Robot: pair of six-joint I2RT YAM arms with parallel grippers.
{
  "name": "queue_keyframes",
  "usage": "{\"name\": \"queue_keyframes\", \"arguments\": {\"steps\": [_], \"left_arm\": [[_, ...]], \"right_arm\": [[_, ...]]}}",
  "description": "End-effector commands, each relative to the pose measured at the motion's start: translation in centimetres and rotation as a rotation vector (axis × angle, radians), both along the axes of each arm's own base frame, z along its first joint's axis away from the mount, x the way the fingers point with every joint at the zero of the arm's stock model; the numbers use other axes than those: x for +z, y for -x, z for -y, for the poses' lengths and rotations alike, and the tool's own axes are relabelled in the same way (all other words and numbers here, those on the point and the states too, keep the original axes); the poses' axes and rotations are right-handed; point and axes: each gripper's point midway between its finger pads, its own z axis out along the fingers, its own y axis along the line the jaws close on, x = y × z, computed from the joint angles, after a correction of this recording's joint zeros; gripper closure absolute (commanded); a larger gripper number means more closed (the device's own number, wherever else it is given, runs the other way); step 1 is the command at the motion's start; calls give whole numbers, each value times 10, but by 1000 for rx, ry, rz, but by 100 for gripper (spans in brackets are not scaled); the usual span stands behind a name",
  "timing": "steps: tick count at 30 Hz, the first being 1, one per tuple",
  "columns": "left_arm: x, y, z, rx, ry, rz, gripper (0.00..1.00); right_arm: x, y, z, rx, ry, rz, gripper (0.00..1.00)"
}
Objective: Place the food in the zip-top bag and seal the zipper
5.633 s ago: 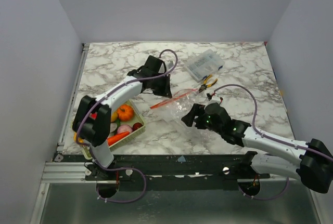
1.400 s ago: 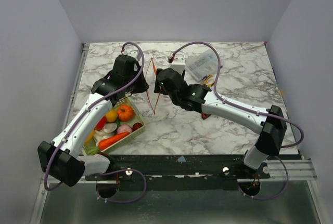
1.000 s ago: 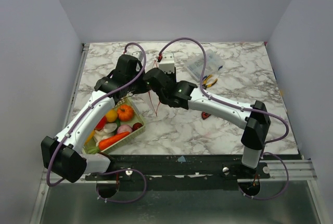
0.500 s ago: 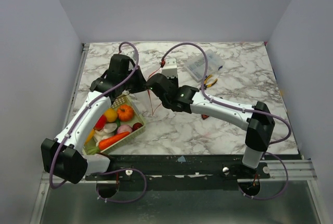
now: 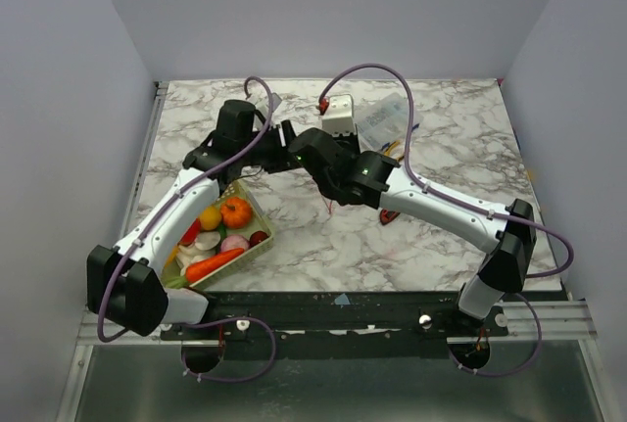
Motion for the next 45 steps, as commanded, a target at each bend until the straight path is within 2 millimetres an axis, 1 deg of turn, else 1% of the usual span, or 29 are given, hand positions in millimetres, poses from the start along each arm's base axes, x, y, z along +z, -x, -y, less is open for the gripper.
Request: {"name": "queue_keyframes", "arguments": {"steps": [1,2,5,7,8,9,11,12,14,17,19,21,22,23,24,25,27,29,30,32,33,35,37,38,41,42,43,44,45], "left_arm": [[-13,12,15,-80,25,-19,36],[-17,15,12,-80,16,-10,31],[-20,25,-4,-62,-42,53,22],[-22,32,-19,-37,-106,88,19],[-20,36,-28,-23,-143,106,18],[-20,38,-38,7,-186,120,17],[-21,43,-61,79,-269,143,16],[-22,45,-74,128,-314,147,16],[-25,47,-104,250,-412,148,14],[-32,53,-147,422,-541,112,7],[-38,58,-171,523,-614,71,5],[-45,64,-185,584,-657,35,4],[-48,66,-190,601,-666,26,4],[-50,66,-190,601,-660,25,4],[-53,66,-186,580,-644,28,5],[-53,66,-176,531,-609,34,5],[-49,70,-148,394,-510,51,6],[-34,73,-111,240,-346,126,7],[-23,75,-94,174,-260,177,7],[-4,78,-74,92,-148,249,7],[3,78,-68,67,-112,266,7],[16,76,-59,37,-72,281,9],[23,72,-55,24,-62,278,10],[24,71,-53,17,-58,276,10],[27,67,-47,-3,-32,272,10],[26,66,-46,0,-27,265,11],[24,65,-46,7,-26,260,11],[21,63,-48,24,-33,249,11],[16,60,-51,50,-52,231,11]], "right_arm": [[5,13,30,-11,172,-51,100],[4,14,34,-8,192,-57,100],[12,18,41,-1,240,-63,100],[12,17,39,25,272,-77,100],[8,16,35,51,284,-92,100],[2,14,27,76,283,-100,100],[-17,8,7,130,265,-117,100],[-33,5,-5,154,257,-134,100],[-58,-1,-26,180,215,-151,100],[-86,-7,-60,235,131,-187,100],[-99,-5,-87,313,55,-226,100],[-104,-1,-110,393,-24,-252,100],[-105,1,-117,413,-56,-258,100],[-104,3,-119,418,-82,-263,100],[-100,4,-117,412,-100,-258,100],[-95,4,-114,402,-112,-242,100],[-84,4,-105,400,-123,-201,100],[-72,6,-96,398,-112,-175,100],[-63,5,-87,372,-105,-153,100],[-46,4,-64,313,-59,-116,100],[-38,4,-49,278,-22,-97,100],[-19,7,-15,201,62,-57,100],[-1,14,19,147,152,-30,100],[9,18,36,115,197,-14,100],[42,30,77,71,304,27,100],[54,34,87,55,315,35,100],[61,36,92,45,317,39,100],[65,38,96,57,357,33,100],[64,37,93,84,382,19,100]]}}
